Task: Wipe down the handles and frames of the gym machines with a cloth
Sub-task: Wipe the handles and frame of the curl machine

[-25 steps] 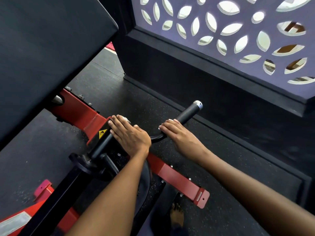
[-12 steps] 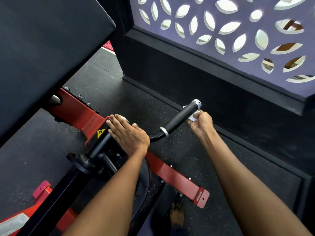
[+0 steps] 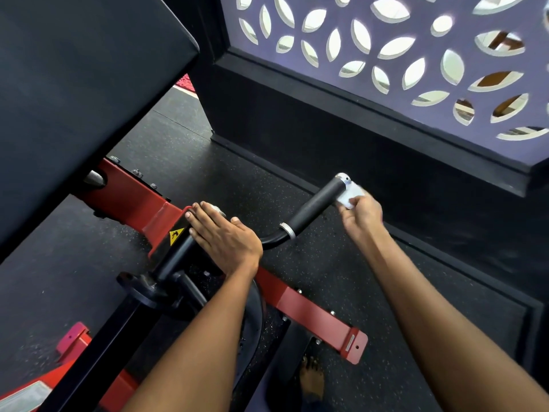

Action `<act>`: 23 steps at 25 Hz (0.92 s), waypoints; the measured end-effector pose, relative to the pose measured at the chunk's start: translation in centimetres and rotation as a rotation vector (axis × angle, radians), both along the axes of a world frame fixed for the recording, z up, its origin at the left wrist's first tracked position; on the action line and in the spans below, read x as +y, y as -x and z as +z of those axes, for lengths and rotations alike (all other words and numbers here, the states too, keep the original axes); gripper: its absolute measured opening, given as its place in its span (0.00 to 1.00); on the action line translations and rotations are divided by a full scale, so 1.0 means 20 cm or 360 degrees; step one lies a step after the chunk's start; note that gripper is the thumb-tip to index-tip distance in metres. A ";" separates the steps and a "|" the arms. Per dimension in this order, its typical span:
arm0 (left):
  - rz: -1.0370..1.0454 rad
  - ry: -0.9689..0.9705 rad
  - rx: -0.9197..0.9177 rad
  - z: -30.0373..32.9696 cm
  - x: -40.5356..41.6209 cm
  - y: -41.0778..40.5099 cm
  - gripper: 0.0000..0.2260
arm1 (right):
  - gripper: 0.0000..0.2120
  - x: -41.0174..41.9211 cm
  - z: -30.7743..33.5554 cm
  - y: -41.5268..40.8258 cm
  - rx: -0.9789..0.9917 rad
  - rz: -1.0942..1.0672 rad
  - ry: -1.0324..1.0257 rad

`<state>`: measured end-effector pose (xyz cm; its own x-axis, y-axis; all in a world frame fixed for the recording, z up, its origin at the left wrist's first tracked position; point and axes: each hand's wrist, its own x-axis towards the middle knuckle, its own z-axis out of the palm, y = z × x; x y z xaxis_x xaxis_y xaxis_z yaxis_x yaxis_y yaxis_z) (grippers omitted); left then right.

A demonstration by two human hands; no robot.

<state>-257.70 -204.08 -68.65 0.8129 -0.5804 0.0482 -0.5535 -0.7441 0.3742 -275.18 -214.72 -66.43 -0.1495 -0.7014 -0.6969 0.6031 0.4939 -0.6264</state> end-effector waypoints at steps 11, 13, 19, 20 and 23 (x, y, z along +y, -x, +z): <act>0.0014 -0.0008 -0.0003 0.00 0.01 -0.01 0.28 | 0.24 0.19 -0.16 0.16 0.2254 0.1957 0.2115; 0.0014 -0.0009 -0.0002 0.00 0.01 0.00 0.28 | 0.30 0.11 -0.14 0.18 0.2398 0.1667 0.1515; 0.0006 -0.0004 0.0003 0.01 0.00 0.00 0.28 | 0.15 0.01 0.06 -0.05 0.2418 0.2369 0.1899; 0.0005 -0.0005 0.0002 0.01 0.00 0.00 0.28 | 0.12 -0.06 0.11 -0.09 0.2552 0.2399 0.1496; -0.0001 0.0003 0.0001 0.01 0.01 0.00 0.28 | 0.11 -0.08 0.19 -0.25 0.2475 0.2662 0.0685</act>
<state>-257.76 -203.96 -68.39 0.8125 -0.5810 0.0485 -0.5537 -0.7430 0.3759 -270.27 -216.42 -62.56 0.4246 -0.7557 -0.4986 -0.9051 -0.3675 -0.2139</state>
